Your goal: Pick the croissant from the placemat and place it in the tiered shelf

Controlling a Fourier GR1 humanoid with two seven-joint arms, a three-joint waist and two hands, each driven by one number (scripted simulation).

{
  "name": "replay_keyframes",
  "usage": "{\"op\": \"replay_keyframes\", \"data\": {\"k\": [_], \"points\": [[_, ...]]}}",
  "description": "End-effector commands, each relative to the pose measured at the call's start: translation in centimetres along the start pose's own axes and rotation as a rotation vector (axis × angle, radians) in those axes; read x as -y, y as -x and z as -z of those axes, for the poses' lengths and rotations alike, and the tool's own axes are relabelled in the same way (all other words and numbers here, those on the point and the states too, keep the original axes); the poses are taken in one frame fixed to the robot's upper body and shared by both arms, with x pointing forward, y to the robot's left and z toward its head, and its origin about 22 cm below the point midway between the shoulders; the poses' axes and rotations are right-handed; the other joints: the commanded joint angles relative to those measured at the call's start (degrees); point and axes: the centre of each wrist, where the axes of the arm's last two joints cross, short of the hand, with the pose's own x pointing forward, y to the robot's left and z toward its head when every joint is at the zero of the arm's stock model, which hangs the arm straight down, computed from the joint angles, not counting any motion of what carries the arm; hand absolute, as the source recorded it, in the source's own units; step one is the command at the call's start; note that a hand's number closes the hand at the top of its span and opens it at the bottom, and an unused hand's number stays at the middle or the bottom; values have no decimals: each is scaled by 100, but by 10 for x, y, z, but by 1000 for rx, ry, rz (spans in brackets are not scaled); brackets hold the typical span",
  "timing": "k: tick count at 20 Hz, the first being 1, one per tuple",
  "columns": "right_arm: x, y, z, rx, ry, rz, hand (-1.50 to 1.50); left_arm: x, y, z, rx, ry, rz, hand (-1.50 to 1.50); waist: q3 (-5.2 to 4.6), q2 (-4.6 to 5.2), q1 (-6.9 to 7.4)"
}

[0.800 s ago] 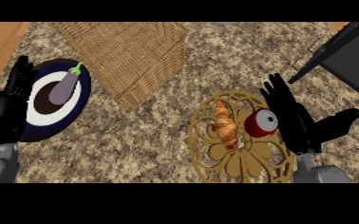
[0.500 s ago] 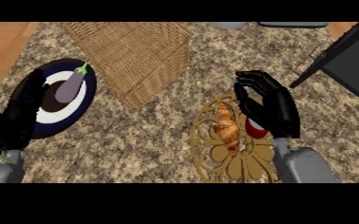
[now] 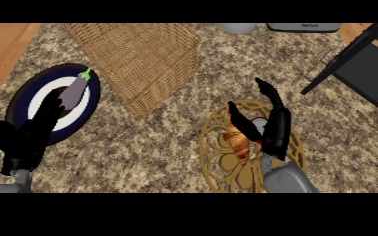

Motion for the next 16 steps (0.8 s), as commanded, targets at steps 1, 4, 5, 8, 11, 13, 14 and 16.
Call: {"op": "replay_keyframes", "data": {"k": [1,4,5,8,11,13,14,16], "points": [[-42,-4,-47,-10,22,-80,-150,-7,6,-7,-30,20,-3,0,57,14,-3],[-37,21,-48,-95,14,-244,-150,-10,15,-10,-49,-3,-9,0,24,-9,-133],[-30,28,-41,-86,1,-314,-150,-4,13,-7,-48,-5,-7,0,9,-14,-226],[-25,30,-30,-153,-34,-438,-150,-16,10,-9,-46,-7,-1,0,3,-40,-228],[-29,25,-30,-238,-126,-568,-150,-15,8,-10,-44,-19,12,0,8,-48,-182],[-35,17,-35,-285,-208,-658,-150,-10,9,-9,-44,-4,13,0,8,-28,-222],[-35,16,-35,-305,-247,-724,-150,-10,12,-12,-47,-2,2,0,6,-35,-154],[-42,11,-38,-359,-333,-836,-150,-14,10,-8,-45,-17,5,0,4,10,-108]]}}
